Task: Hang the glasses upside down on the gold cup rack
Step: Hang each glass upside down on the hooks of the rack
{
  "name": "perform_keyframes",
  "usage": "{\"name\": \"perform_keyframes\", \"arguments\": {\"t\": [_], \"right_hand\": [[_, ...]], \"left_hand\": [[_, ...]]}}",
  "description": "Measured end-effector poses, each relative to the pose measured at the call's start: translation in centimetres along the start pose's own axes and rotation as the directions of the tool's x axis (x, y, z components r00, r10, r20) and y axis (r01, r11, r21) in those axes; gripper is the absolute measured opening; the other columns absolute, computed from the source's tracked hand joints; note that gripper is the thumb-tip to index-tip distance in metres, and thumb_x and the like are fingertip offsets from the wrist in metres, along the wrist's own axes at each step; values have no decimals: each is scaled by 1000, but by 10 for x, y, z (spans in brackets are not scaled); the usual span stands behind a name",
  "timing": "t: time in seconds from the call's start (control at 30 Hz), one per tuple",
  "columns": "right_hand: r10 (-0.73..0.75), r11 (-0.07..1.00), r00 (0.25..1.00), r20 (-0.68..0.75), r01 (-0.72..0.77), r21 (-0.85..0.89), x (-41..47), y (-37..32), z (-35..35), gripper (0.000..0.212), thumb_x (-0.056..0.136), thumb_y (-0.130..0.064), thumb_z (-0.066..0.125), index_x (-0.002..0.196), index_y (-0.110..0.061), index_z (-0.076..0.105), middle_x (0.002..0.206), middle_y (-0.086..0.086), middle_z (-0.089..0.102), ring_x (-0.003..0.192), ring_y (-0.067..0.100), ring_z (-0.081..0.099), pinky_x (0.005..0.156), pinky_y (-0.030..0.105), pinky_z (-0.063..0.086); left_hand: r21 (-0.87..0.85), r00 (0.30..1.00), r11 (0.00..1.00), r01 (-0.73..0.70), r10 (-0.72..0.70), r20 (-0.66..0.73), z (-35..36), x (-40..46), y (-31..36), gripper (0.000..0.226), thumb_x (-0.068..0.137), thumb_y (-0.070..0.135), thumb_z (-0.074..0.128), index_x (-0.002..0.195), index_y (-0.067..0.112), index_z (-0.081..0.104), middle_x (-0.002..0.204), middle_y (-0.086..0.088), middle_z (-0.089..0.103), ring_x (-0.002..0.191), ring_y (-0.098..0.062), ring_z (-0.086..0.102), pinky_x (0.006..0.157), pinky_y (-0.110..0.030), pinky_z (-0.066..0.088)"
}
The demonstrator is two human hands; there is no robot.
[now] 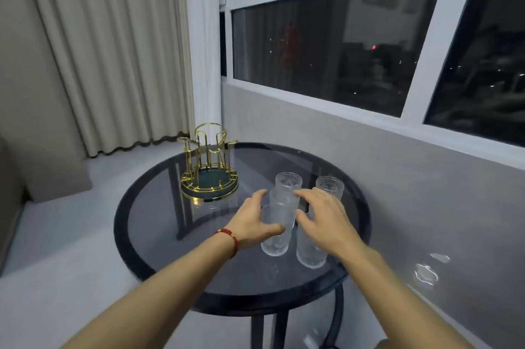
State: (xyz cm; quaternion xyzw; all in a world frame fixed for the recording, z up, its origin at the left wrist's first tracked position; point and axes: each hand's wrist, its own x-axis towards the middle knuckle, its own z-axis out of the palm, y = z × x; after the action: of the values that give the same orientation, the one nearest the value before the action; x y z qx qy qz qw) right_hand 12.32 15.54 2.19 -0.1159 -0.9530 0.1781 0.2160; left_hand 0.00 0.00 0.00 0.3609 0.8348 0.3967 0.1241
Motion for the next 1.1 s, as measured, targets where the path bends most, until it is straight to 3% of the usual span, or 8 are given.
{"name": "perform_keyframes", "arguments": {"t": [0.1, 0.4, 0.53, 0.63, 0.73, 0.97, 1.03, 1.1], "right_hand": [[84, 989, 987, -136, -66, 133, -5, 0, 20, 40, 96, -19, 60, 136, -21, 65, 137, -1, 66, 142, 22, 49, 125, 48, 28], [64, 980, 995, -75, -49, 194, 22, 12, 31, 38, 97, -19, 62, 134, -25, 67, 141, -7, 66, 151, 14, 40, 131, 44, 5], [-10, 956, 982, -189, 65, 285, 22, -14, 28, 31, 96, -16, 66, 125, -24, 74, 134, -15, 67, 141, 4, 46, 122, 22, 23], [-15, 881, 1000, 13, 7, 473, 28, -48, 42, 39, 101, -25, 60, 140, -30, 62, 147, -17, 58, 137, -1, 49, 119, 27, 37], [38, 805, 963, 266, -187, 564, 54, -70, 58, 58, 106, -47, 45, 161, -35, 30, 161, -18, 34, 143, 1, 36, 124, 40, 32], [157, 190, 833, 530, -552, 812, 132, -85, 71, 48, 100, -27, 69, 141, -7, 53, 140, 12, 66, 116, 28, 73, 89, 48, 64], [179, 203, 843, 507, -536, 819, 147, -79, 74, 50, 93, -23, 78, 135, -6, 58, 137, 16, 68, 114, 31, 74, 85, 49, 65], [260, 335, 864, 431, -500, 799, 160, -74, 71, 55, 88, -22, 83, 136, -12, 58, 138, 12, 65, 112, 30, 74, 84, 49, 66]], "left_hand": [[-74, 997, 997, -19, 13, -81, 16, 1, -5, 103, 75, 38, 82, 156, 19, 22, 158, -8, 37, 141, -23, 39, 105, -31, 39], [-65, 981, 997, -39, 25, -193, 14, 17, -23, 102, 62, 50, 90, 147, 17, 44, 143, 2, 57, 125, -11, 54, 94, -19, 42], [-175, 951, 984, -19, -37, -306, -24, 13, -34, 90, 57, 59, 89, 134, 20, 60, 125, 6, 69, 111, -5, 63, 96, -27, 52], [-356, 909, 934, -40, -114, -401, -53, 11, -45, 72, 62, 45, 95, 125, 24, 65, 115, 10, 71, 103, 2, 66, 92, -24, 54], [-627, 868, 775, -73, -261, -423, -68, 16, -58, 73, 57, 48, 95, 121, 23, 68, 116, 2, 73, 106, -12, 70, 95, -46, 58], [-911, 917, 390, -134, -301, -263, -77, 38, -85, 63, 76, 22, 87, 131, 2, 61, 129, -21, 68, 118, -34, 67, 102, -58, 52], [-904, 930, 404, -140, -260, -260, -78, 50, -90, 36, 90, 20, 75, 123, 6, 68, 120, -15, 74, 114, -29, 69, 97, -49, 56], [-789, 901, 602, -125, -265, -345, -77, 60, -95, 30, 98, 39, 61, 117, 20, 73, 116, -4, 75, 114, -20, 67, 98, -44, 54]]}}
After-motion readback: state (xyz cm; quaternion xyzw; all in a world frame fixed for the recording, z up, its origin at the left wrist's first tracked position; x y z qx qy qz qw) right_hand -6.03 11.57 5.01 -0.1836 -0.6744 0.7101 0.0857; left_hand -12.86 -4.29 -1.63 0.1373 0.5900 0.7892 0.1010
